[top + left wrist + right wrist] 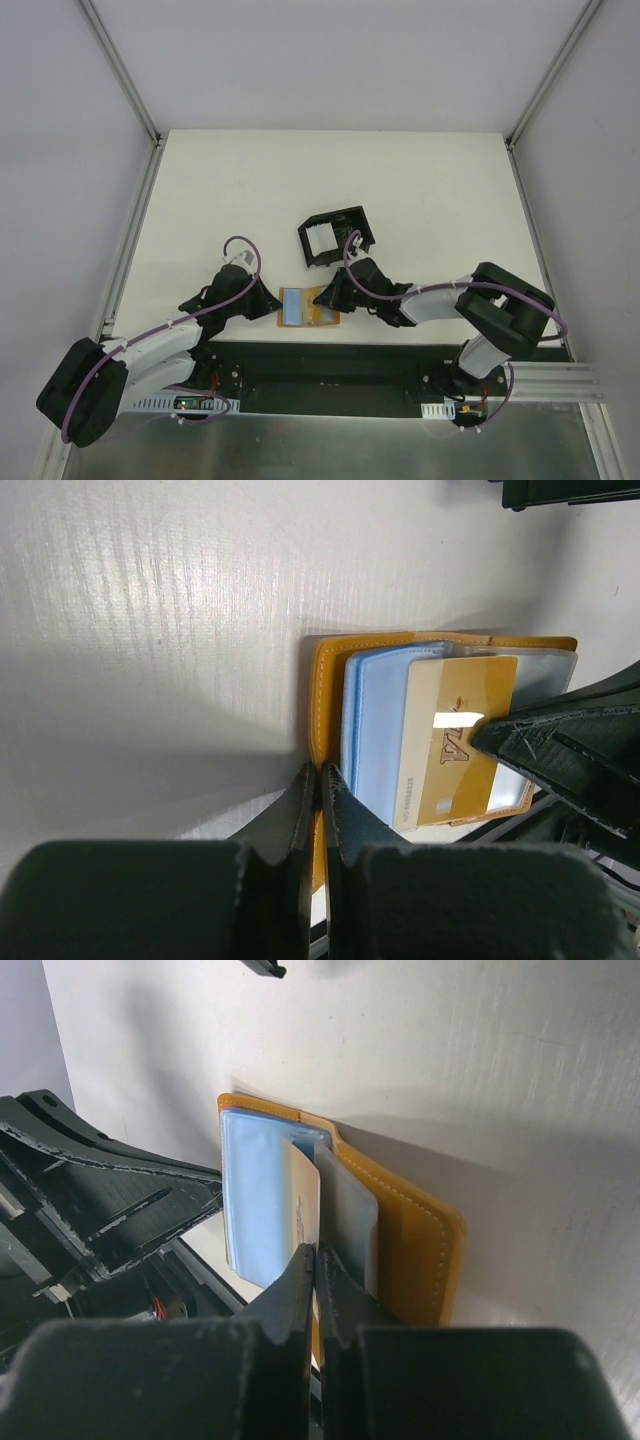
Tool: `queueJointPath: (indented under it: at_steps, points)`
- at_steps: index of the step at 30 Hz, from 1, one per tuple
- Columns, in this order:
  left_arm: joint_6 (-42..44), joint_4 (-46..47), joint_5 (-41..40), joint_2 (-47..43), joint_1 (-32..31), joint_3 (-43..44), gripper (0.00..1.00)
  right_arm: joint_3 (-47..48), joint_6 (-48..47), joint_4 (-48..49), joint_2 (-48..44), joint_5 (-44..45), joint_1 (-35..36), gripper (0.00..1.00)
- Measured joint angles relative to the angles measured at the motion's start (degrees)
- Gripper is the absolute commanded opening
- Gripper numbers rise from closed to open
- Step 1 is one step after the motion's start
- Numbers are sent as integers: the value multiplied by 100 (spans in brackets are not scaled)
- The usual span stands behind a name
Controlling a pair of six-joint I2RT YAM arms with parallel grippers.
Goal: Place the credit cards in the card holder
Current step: Insert the credit card into the card holder.
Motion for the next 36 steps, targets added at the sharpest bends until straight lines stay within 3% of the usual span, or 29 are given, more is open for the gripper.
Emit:
queueJointPath:
  at_steps: [10, 16, 22, 36]
  points:
    - [-28, 17, 7, 2, 0, 0, 0, 341, 114, -22, 291, 501, 398, 2]
    - [-31, 7, 4, -31, 0, -4, 0, 385, 155, -79, 363, 660, 450, 19]
    - [-50, 4, 22, -57, -2, -13, 0, 452, -103, -820, 26, 903, 494, 34]
    - [-52, -11, 44, -57, -2, -13, 0, 1082, -518, -1443, 306, 682, 538, 34]
